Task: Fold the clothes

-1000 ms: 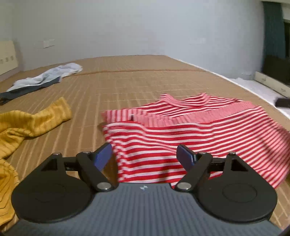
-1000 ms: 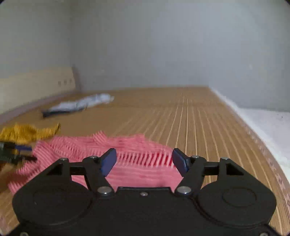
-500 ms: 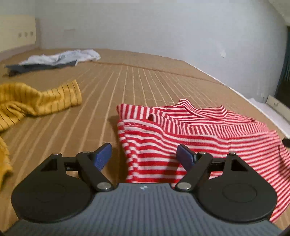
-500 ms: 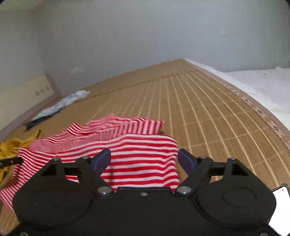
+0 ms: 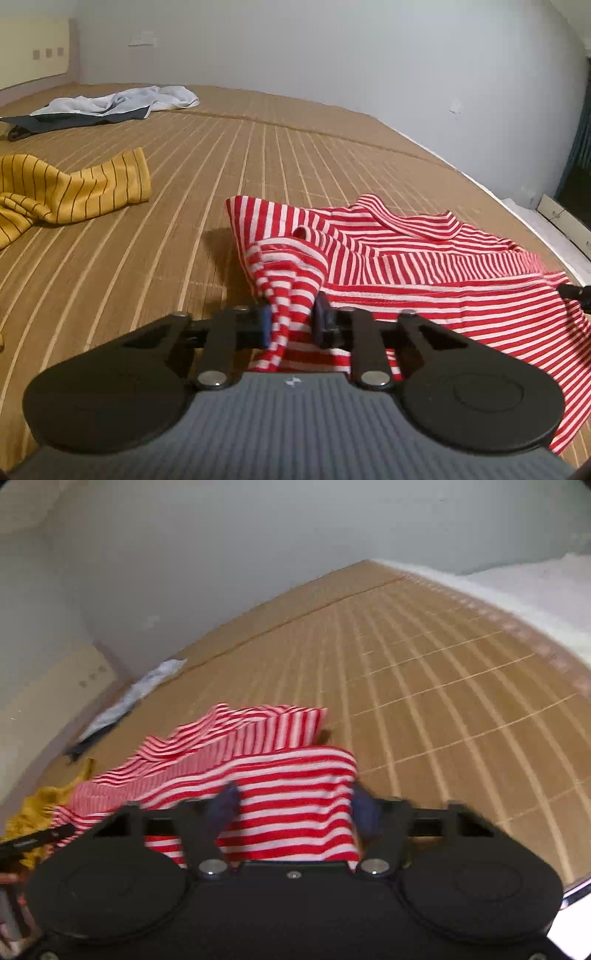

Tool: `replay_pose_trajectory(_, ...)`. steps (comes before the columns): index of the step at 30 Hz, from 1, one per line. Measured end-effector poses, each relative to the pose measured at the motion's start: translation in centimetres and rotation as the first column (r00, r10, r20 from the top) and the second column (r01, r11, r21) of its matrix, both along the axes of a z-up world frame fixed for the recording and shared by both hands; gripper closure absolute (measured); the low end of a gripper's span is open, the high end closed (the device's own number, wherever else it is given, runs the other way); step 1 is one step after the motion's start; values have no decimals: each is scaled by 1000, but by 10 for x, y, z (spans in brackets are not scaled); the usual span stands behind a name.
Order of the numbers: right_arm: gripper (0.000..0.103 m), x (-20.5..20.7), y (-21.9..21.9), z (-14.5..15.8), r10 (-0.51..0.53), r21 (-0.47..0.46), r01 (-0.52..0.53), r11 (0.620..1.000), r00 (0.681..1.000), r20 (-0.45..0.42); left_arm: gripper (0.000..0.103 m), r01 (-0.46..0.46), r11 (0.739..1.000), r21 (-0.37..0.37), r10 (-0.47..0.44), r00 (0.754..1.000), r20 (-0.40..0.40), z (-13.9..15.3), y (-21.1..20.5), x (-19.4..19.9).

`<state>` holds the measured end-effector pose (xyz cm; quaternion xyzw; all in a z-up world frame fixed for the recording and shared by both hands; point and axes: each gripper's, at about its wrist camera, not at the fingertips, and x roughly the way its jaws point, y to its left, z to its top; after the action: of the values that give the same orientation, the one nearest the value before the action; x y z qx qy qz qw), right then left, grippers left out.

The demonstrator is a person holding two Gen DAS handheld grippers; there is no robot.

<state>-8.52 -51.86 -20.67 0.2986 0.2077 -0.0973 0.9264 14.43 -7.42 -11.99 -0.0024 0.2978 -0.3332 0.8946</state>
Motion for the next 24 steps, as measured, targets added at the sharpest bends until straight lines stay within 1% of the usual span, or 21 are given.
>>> replay_pose_trajectory(1, 92, -1, 0, 2, 14, 6, -14, 1000, 1000, 12, 85, 2, 1000, -10, -2, 1000, -1, 2, 2, 0)
replay_pose_trajectory(2, 92, -4, 1, 5, 19, -3, -19, 1000, 1000, 24, 87, 8, 1000, -26, -8, 1000, 1, 6, 5, -2)
replay_pose_trajectory(6, 94, -25, 17, 34, 11, -104, -2, 995, 997, 80, 90, 25, 996, -91, -23, 1000, 17, 25, 16, -8)
replay_pose_trajectory(9, 95, -36, 30, 57, 34, -166, -10, 986, 989, 143, 91, 25, 995, -95, -19, 998, 67, 38, 21, -17)
replay_pose_trajectory(12, 95, -40, 41, 79, 49, -224, -4, 975, 979, 199, 91, 27, 996, -82, -19, 995, 93, 50, 31, -20)
replay_pose_trajectory(16, 95, -33, 44, 89, 72, -255, -14, 967, 973, 219, 91, 9, 993, -116, 2, 995, 96, 55, 40, -16)
replay_pose_trajectory(17, 95, -29, 43, 90, 76, -259, -18, 966, 973, 216, 91, 11, 993, -117, 1, 995, 99, 55, 39, -15)
replay_pose_trajectory(19, 95, -19, 41, 87, 79, -255, -28, 966, 978, 194, 91, 13, 996, -93, -3, 994, 113, 56, 33, -12)
replay_pose_trajectory(21, 95, -7, 37, 85, 83, -249, -38, 968, 981, 175, 91, 26, 995, -91, -15, 992, 124, 60, 26, -8)
replay_pose_trajectory(24, 95, 9, 32, 92, 79, -258, -30, 966, 981, 180, 91, 20, 995, -93, -7, 991, 134, 67, 18, 10)
